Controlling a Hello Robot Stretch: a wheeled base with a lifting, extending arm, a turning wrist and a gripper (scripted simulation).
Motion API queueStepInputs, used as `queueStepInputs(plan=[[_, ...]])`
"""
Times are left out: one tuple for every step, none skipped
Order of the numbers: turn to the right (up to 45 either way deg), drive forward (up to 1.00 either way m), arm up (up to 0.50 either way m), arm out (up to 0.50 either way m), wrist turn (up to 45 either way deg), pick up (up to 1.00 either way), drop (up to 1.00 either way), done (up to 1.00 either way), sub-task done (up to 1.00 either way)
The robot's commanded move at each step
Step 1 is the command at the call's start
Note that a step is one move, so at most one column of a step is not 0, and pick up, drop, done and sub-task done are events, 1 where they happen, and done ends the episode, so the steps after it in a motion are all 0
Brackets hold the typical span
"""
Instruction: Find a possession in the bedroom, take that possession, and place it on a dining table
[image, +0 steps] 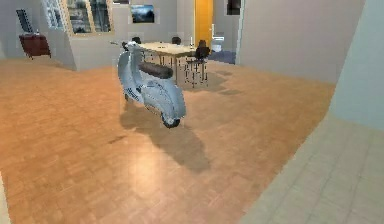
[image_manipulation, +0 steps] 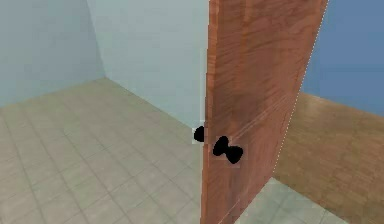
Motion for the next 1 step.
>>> queueStepInputs(plan=[[24.0,0.00,0.00,0.00,0.0,0.00,0.00,0.00,0.00]])
